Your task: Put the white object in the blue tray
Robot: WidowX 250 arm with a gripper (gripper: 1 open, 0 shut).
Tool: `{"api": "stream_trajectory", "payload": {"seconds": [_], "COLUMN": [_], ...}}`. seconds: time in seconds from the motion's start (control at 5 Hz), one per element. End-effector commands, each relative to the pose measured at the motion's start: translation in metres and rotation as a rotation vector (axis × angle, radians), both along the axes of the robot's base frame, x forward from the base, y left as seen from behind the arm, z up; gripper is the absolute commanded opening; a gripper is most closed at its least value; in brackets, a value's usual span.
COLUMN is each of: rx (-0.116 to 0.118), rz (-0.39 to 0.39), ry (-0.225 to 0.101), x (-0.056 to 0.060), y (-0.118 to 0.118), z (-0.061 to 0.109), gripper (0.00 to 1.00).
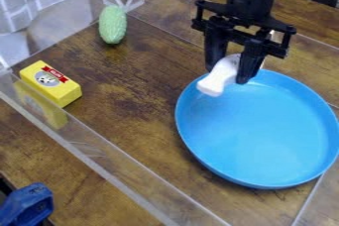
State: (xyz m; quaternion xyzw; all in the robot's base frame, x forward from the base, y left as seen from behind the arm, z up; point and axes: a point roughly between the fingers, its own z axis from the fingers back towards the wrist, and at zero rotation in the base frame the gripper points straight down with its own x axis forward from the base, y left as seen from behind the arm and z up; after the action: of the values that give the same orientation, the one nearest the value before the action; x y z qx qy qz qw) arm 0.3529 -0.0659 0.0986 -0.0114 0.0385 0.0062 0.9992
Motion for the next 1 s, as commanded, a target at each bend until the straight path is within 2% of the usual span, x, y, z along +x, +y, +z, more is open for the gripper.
{"api": "stream_trajectory", "payload": {"seconds": [0.0,0.4,0.8], "rx": [-0.016,-0.024,-0.038], "rz": [-0.023,-0.016,0.052], "ry": [-0.075,-0.050,-0.049], "x": [0.002,0.002,0.004], "y": [-0.011,-0.013,-0.016], "z": [0.021,0.006,-0.017], "gripper": [1.00,1.00,1.00]}}
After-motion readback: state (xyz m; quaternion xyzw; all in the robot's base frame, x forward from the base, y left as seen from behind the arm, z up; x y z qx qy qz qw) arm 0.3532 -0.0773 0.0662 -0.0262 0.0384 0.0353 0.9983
